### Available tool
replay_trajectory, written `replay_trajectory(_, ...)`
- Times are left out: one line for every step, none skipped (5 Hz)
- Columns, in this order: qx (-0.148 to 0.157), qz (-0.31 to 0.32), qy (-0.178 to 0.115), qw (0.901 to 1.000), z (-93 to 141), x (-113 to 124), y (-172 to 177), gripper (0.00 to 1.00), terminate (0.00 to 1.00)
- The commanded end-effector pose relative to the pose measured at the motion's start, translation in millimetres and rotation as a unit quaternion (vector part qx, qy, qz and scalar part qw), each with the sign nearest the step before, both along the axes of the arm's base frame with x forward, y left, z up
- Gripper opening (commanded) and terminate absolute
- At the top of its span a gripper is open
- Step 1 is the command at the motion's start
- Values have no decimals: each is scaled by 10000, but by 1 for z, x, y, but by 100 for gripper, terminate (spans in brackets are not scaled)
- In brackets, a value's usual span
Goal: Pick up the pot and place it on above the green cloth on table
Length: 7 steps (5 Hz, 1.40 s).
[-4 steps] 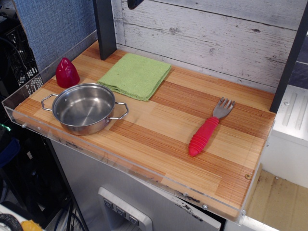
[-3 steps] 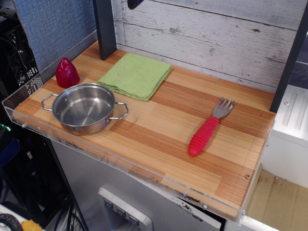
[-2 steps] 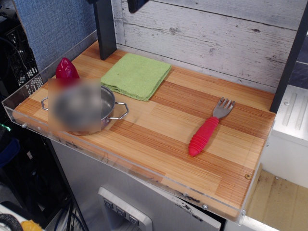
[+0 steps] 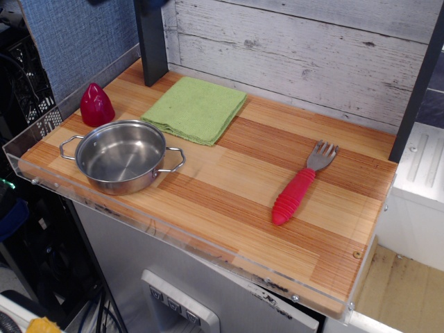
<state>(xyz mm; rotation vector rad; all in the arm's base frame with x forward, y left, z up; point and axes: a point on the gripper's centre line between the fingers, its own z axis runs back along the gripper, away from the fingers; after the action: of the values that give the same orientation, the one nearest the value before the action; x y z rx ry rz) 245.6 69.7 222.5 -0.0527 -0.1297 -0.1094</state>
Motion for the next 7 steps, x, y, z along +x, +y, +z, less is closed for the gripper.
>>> replay_trajectory(633, 118, 488, 9967, -30, -40, 25, 100, 0)
replay_trajectory(615, 746, 806, 9921, -69, -39, 17, 100, 0)
replay_trajectory(550, 1109, 798, 9891, -97, -22, 9, 100, 0)
replay_trajectory(557, 1265, 579, 9887, -109, -12, 9, 100, 0)
replay_trajectory(585, 1142, 574, 9901, -114, -5, 8, 100, 0)
replay_trajectory(606, 844, 555, 9930, -118, 1, 13, 100, 0)
replay_trajectory(656, 827, 670, 9922, -140, 3, 22, 100, 0)
